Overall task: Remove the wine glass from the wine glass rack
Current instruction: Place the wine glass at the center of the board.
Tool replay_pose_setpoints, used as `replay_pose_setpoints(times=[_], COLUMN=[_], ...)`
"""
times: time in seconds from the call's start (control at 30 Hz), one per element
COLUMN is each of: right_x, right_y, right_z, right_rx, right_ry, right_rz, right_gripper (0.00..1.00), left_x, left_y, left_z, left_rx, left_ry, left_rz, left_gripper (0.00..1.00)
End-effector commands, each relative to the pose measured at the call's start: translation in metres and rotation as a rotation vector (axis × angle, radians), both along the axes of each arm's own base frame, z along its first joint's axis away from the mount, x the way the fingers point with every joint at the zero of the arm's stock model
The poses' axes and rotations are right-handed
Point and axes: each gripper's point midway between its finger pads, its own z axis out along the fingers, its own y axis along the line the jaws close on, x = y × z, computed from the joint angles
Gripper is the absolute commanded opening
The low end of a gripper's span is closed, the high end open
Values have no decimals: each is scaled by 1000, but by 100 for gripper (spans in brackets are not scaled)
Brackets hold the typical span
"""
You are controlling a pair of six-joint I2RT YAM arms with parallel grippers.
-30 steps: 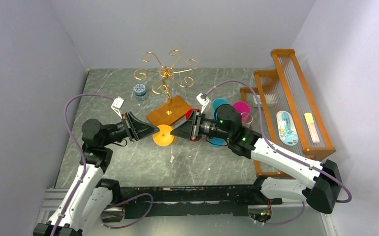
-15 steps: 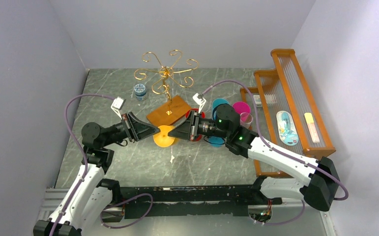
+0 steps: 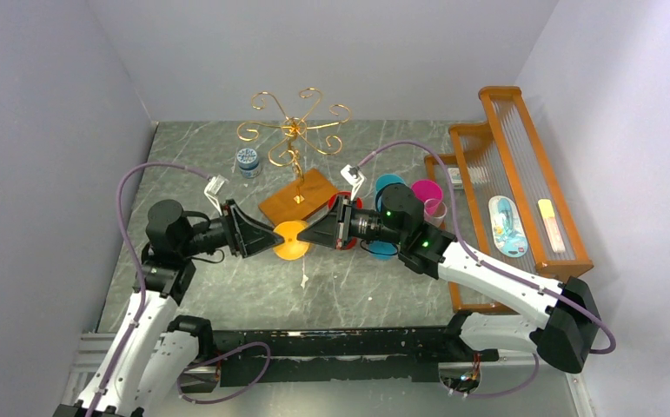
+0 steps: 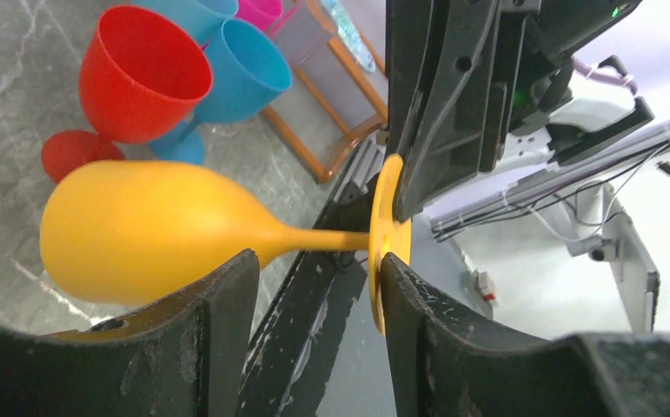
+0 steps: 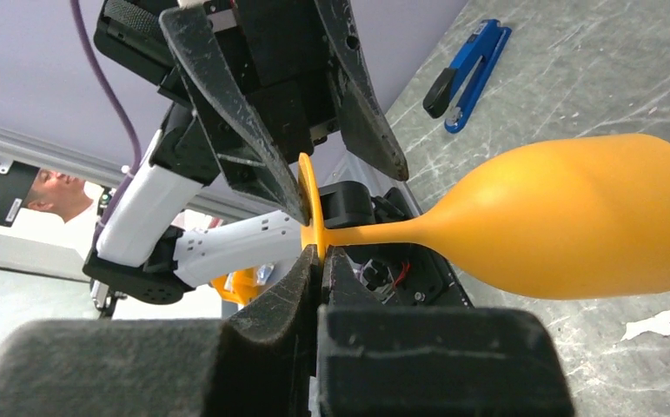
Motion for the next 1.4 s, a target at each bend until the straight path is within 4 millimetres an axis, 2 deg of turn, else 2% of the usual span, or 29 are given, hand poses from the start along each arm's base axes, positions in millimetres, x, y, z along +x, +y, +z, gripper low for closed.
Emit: replay_pose_setpoints(times=[0.0, 0.13, 0.4, 0.7, 0.87, 1.0, 1.27, 1.37], right_x=[4, 5, 4, 1, 1, 1, 0, 1], right_y=[-1, 1, 3, 8, 9, 8, 5, 5], right_z=[17, 17, 15, 15, 16, 17, 19, 20], right_rx=[58, 55, 72, 73, 74, 60, 57, 40], right_ry=[-36, -44, -27, -21, -20, -35, -41, -40], right_rz=[-24, -22, -10, 25, 30, 29, 23, 23], right_gripper=[0, 0, 0, 0, 0, 0, 6, 16], left_x=[-21, -30, -30, -33, -37, -36, -33, -35], left_y=[2, -1, -7, -14, -15, -15, -15, -13], left_z=[-21, -9, -3, 8, 11, 10, -2, -6], left_rx=[78, 2, -44, -113, -188, -169, -69, -31], left_ry=[0, -16, -11, -32, -19, -27, -24, -44], left_rz=[-57, -94, -132, -145, -141, -140, -137, -137], left_gripper=[59, 56, 49, 35, 19, 5, 5, 5])
